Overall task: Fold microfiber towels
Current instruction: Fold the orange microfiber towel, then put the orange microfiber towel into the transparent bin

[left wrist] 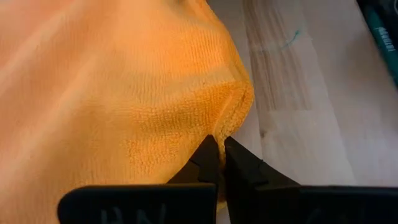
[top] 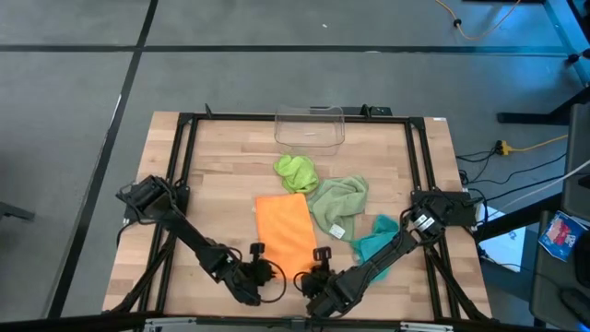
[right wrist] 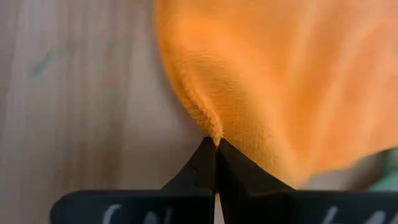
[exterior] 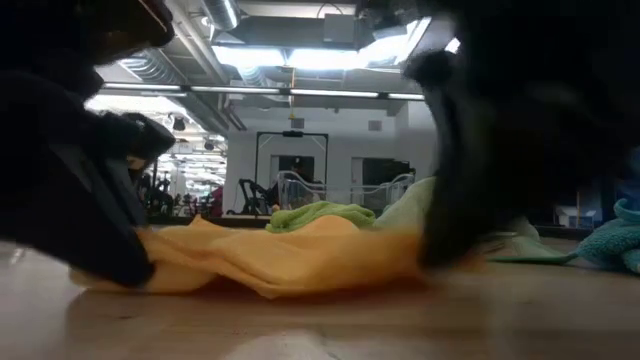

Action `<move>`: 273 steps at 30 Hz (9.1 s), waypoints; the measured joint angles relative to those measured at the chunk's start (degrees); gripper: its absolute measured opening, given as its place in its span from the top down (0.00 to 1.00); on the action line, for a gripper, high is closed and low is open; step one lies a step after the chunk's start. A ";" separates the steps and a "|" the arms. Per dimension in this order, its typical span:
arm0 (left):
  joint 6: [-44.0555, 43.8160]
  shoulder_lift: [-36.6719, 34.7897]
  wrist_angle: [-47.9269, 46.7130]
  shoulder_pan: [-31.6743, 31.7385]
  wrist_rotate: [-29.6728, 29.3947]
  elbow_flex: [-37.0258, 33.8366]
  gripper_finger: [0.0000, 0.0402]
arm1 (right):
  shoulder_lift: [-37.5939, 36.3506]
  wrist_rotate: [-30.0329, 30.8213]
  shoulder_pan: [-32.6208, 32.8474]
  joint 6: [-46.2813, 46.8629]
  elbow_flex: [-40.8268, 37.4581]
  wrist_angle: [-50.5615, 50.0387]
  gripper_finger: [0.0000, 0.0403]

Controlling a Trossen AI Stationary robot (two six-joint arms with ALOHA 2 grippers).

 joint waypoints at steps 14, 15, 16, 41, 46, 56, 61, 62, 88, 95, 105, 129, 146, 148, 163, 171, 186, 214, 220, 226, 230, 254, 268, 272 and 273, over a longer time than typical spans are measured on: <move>-0.47 -10.70 -8.20 -0.47 -1.40 0.20 1.00 | -0.41 6.09 -1.98 1.74 3.86 -8.80 1.00; -0.44 -11.29 -8.90 -0.47 -2.27 0.20 1.00 | -0.43 6.60 -2.21 1.74 3.86 -9.31 0.99; -0.45 -11.86 -9.70 -0.47 -2.92 0.22 1.00 | -0.43 6.73 -2.59 1.74 3.86 -9.54 0.99; -0.47 -13.46 -28.94 7.58 -5.08 0.34 1.00 | -0.56 13.26 -13.86 -9.40 3.88 -10.22 0.99; -0.42 -13.46 -31.38 8.79 -6.31 0.34 1.00 | -0.56 13.26 -15.28 -10.42 3.91 -10.03 0.99; -0.03 -13.48 -37.09 11.62 -7.35 0.36 1.00 | -0.69 13.22 -18.38 -13.26 3.99 -9.92 0.99; -0.36 -13.50 -39.80 13.49 -7.68 0.36 1.00 | -0.69 12.67 -21.03 -13.73 3.99 -9.92 0.99; -0.36 -13.50 -40.04 13.94 -7.70 0.36 1.00 | -0.69 12.64 -21.54 -13.75 3.99 -9.92 0.99; -0.39 -13.57 -44.31 20.01 -3.35 0.38 0.76 | -0.69 3.06 -26.53 -14.99 3.99 -8.35 0.74; -0.39 -13.57 -44.34 20.01 -3.88 0.38 0.73 | -0.91 3.08 -26.51 -15.19 3.99 -11.14 0.71; -0.68 -13.57 -47.41 20.01 -6.37 0.38 0.74 | -0.93 3.54 -25.96 -12.65 10.26 -22.16 0.71; -4.65 -32.53 -55.30 -0.13 -0.42 3.00 0.74 | -1.63 -4.43 -11.07 -1.22 17.26 -21.31 0.71; -4.91 -32.76 -55.15 -2.76 -1.60 2.98 0.74 | -1.60 -4.86 -12.03 -12.45 17.13 3.84 0.43; -4.88 -32.78 -55.28 -2.87 -1.62 2.98 0.74 | -1.61 -4.86 -12.86 -12.99 17.13 4.30 0.37; -16.77 -40.01 -71.07 -12.73 -22.31 5.32 0.74 | 7.83 -10.22 -17.06 -23.78 17.13 4.81 0.32; -18.04 -40.15 -70.70 -12.92 -22.47 5.32 0.74 | 10.74 -0.71 -16.96 -23.24 17.26 1.30 0.32; -18.15 -40.12 -69.48 -12.88 -22.37 5.32 0.74 | 13.53 -0.05 -21.42 -19.42 17.63 -1.86 0.32; -18.15 -40.12 -69.53 -12.88 -22.34 5.32 0.74 | 13.53 -7.59 -24.81 -13.25 17.60 -0.70 0.53; -18.15 -40.12 -69.53 -12.88 -22.34 5.32 0.74 | 14.36 2.99 -21.24 -18.54 18.36 -0.94 0.53; -18.29 -40.10 -69.55 -12.88 -22.34 5.32 0.74 | 14.89 10.04 -17.34 -22.18 20.14 -2.16 0.53; -18.39 -40.10 -69.52 -12.88 -22.34 5.34 0.74 | 14.85 8.74 -15.01 -20.62 20.58 -5.34 0.53; -18.41 -40.10 -69.05 -12.88 -22.34 5.34 0.74 | 14.39 13.09 -16.61 -17.13 16.45 -3.60 0.53; -18.41 -40.10 -68.68 -12.88 -22.34 5.34 0.74 | 14.36 11.71 -18.75 -14.26 16.51 -7.10 0.53; -18.41 -40.10 -68.63 -12.90 -22.34 5.34 0.74 | 14.39 13.82 -19.03 -15.79 16.23 -5.33 0.53; -18.41 -40.10 -68.57 -12.88 -22.33 5.34 0.74 | 14.35 13.75 -19.42 -18.66 16.11 -2.54 0.53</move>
